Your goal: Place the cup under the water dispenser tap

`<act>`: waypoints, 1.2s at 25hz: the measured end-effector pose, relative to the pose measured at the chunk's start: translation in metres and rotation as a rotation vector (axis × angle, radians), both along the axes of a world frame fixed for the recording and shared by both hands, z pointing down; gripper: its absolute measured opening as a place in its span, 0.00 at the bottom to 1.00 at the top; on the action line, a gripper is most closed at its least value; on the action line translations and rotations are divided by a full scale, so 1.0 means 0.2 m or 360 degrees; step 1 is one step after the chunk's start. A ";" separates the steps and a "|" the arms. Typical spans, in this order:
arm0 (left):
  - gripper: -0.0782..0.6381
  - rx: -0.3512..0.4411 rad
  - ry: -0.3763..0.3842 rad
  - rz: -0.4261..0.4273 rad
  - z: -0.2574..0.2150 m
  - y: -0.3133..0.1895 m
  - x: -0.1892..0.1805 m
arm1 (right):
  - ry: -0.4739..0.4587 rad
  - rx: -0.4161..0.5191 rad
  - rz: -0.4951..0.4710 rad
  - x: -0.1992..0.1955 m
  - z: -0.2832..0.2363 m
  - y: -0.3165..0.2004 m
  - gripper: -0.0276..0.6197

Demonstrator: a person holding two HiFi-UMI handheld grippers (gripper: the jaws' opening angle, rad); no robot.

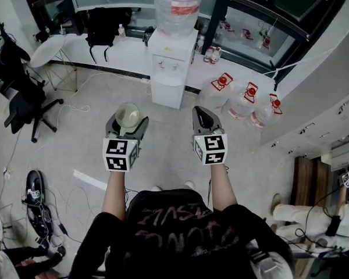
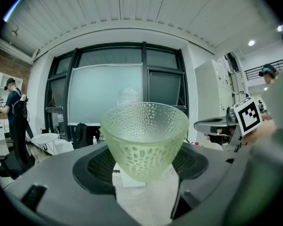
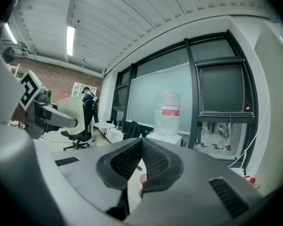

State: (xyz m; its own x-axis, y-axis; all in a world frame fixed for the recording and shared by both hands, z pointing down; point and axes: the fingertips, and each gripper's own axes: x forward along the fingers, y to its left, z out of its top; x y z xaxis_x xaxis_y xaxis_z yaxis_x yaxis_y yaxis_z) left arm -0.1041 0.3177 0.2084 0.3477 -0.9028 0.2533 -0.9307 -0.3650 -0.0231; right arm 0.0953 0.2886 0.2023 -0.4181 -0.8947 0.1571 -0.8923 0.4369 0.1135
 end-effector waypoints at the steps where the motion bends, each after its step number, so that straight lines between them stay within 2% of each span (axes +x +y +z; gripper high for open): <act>1: 0.62 -0.0004 0.0000 0.0004 0.00 0.01 0.00 | 0.0004 -0.0001 0.0002 0.00 0.00 0.01 0.06; 20: 0.62 -0.0027 0.0020 0.0029 0.05 0.05 -0.03 | 0.0005 -0.0055 0.0047 -0.01 0.09 0.06 0.06; 30: 0.62 -0.0074 0.0036 0.0051 0.14 -0.07 -0.08 | 0.0043 -0.0101 0.0073 -0.04 0.17 -0.06 0.07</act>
State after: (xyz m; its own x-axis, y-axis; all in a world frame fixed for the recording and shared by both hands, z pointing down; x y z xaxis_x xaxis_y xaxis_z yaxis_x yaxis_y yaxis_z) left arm -0.1211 0.3029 0.2360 0.3823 -0.8786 0.2864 -0.9187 -0.3947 0.0153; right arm 0.0869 0.2773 0.2367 -0.3718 -0.9007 0.2245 -0.9085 0.4028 0.1113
